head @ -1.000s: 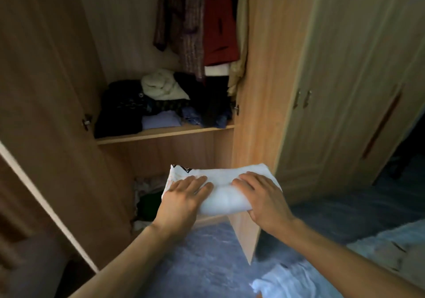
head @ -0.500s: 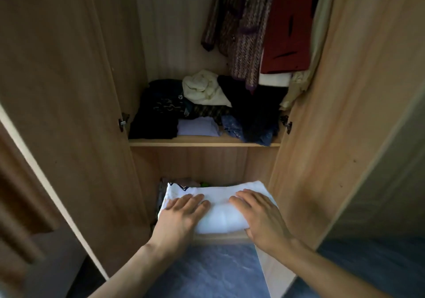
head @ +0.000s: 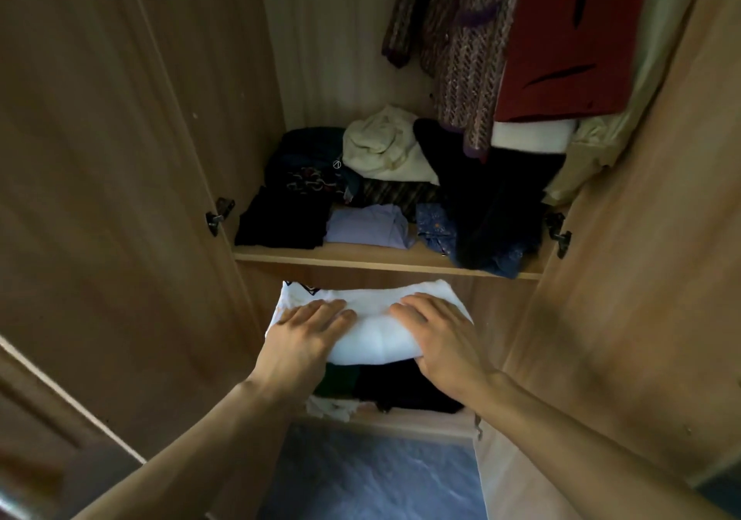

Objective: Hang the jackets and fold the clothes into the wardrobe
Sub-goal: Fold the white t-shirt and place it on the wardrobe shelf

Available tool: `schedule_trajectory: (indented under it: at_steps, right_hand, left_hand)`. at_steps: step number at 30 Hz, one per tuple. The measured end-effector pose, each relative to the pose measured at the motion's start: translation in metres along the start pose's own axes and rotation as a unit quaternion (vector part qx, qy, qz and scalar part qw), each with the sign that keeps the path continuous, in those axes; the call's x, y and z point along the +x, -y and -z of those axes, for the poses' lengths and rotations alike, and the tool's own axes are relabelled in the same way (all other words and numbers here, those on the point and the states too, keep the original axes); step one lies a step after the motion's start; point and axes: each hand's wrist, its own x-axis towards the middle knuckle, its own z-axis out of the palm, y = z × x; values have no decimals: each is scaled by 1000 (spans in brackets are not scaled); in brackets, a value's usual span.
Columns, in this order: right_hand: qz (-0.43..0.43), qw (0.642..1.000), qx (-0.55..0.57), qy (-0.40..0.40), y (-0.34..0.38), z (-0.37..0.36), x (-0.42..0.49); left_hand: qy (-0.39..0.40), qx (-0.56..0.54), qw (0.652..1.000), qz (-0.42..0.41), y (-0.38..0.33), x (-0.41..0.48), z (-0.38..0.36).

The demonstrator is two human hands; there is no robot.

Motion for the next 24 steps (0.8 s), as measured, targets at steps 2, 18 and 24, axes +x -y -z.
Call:
schedule_trajectory:
  at_steps: [2, 18, 24]
  right_hand:
    - [3, 1000, 6, 1, -8, -10, 9]
    - [3, 999, -37, 17, -51, -68, 144]
    - [-9, 998, -30, -51, -96, -64, 227]
  left_hand:
    - [16, -1, 1000, 4, 8, 8, -7]
    - [-28, -7, 999, -15, 130, 105, -64]
    - [-123, 38, 990, -57, 171, 194, -49]
